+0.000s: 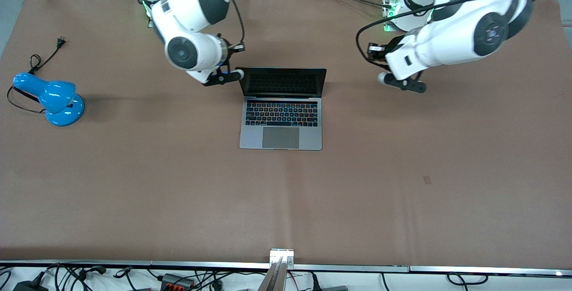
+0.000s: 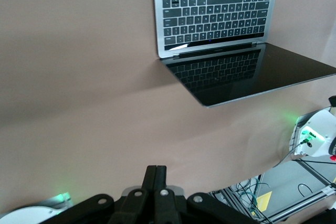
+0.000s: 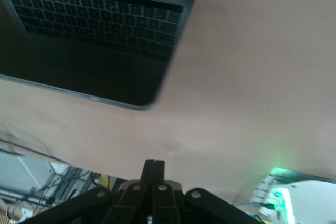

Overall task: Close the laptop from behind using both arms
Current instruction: 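Move both grippers toward the laptop screen's back edge, then lower both grippers behind the screen and press against its back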

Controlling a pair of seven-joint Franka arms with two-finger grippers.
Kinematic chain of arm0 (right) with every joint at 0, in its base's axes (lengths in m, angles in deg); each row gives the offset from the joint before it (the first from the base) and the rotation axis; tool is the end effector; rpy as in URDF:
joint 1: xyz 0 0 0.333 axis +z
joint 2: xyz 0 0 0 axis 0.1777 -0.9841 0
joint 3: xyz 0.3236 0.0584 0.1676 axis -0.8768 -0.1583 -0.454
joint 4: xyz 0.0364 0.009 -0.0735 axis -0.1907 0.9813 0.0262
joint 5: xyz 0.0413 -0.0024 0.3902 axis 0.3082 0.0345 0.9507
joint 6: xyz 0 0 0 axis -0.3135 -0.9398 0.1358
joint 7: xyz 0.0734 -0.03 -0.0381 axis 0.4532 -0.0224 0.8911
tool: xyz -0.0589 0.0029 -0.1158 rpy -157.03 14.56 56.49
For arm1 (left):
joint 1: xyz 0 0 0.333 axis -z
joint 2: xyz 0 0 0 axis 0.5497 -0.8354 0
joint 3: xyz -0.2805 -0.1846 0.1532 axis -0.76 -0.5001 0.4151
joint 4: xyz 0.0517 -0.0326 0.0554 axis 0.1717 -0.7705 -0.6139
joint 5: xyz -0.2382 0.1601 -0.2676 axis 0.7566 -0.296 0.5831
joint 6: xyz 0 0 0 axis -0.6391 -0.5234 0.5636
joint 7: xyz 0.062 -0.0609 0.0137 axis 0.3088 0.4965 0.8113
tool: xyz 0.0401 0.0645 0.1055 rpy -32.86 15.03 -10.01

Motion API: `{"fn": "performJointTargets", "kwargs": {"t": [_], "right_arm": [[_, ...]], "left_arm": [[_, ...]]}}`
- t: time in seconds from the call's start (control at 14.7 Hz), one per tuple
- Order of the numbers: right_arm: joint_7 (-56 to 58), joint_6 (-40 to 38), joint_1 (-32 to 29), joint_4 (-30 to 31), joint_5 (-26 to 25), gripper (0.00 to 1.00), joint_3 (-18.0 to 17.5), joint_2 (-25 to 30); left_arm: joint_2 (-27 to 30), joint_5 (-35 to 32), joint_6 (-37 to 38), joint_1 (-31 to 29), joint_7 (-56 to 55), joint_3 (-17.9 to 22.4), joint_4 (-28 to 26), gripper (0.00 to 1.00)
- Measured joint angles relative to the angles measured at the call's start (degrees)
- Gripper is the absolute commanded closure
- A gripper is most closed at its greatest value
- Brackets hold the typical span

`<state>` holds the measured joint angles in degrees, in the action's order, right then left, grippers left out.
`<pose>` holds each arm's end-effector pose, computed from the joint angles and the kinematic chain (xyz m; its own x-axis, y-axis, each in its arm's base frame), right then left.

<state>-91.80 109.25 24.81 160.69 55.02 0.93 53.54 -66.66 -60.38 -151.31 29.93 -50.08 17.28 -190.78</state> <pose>0.4048 0.3489 0.3831 0.8332 0.1732 -0.5251 0.0877 -0.9791 -0.1837 0.4689 -0.2439 0.4920 0.9137 -0.1841 -0.3623 -0.0387 -0.9270 0.3732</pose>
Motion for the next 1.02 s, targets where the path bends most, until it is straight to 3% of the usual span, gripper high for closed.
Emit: {"fn": "performJointTargets", "kwargs": {"t": [0.2,0.54,1.02], "right_arm": [[-2.0,3.5,2.1,0.7,0.1,1.0,0.0,-0.6],[-2.1,7.4,2.3,0.7,0.1,1.0,0.4,-2.5],[-2.1,9.2,2.1,0.3,-1.2,1.0,0.9,-2.7]], "left_arm": [[-0.2,0.5,-7.9,0.3,-0.2,-5.8,-5.8,1.0],[-1.4,4.9,-17.3,0.5,-0.2,-10.9,-14.5,1.0],[-7.7,6.1,-32.9,0.5,-2.5,-15.3,-16.2,1.0]]}}
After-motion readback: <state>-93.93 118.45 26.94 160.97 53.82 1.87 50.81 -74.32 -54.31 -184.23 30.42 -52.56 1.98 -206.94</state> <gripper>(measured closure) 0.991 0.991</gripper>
